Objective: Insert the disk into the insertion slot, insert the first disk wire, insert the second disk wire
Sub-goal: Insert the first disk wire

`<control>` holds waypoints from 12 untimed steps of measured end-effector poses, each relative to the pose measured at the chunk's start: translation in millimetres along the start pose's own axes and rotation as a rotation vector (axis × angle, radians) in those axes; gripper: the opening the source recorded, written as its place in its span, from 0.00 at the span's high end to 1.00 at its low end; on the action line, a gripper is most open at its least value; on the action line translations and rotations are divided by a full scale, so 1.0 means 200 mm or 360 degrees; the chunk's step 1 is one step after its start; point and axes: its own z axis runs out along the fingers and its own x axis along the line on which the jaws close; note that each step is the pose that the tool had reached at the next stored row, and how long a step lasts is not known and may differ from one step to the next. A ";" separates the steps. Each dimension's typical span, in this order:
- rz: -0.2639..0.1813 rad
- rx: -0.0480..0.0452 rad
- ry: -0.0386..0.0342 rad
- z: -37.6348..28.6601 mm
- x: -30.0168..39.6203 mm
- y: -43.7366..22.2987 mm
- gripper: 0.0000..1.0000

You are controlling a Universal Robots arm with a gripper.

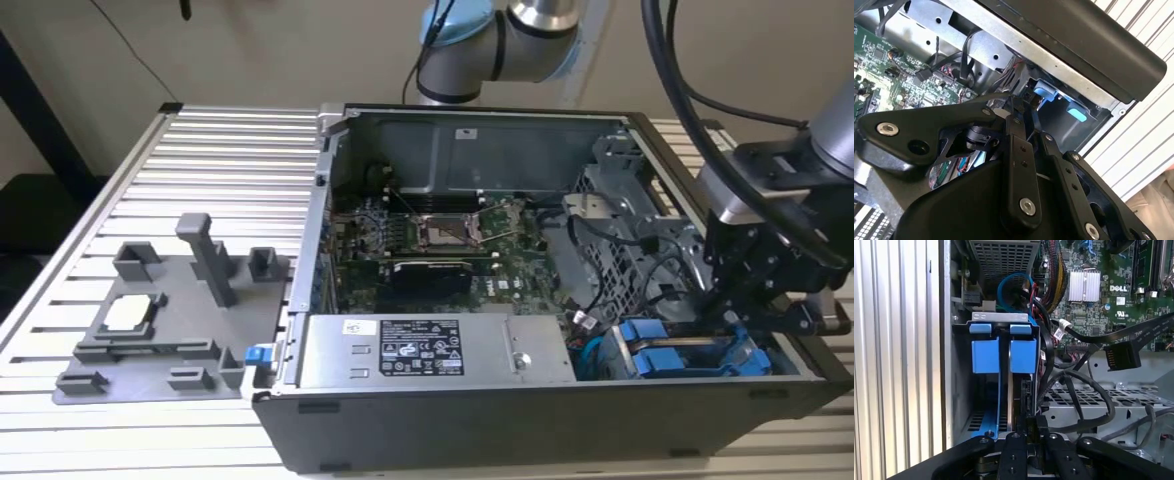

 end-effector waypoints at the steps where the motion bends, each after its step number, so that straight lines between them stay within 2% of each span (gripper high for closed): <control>1: 0.0000 0.0000 0.0000 0.001 0.000 0.000 0.81; 7: 0.0000 -0.0004 0.0000 0.004 0.001 0.000 0.80; 8: 0.0000 -0.0004 0.0000 0.004 0.001 0.000 0.73; 12: 0.0001 -0.0005 0.0000 -0.007 0.000 0.000 0.73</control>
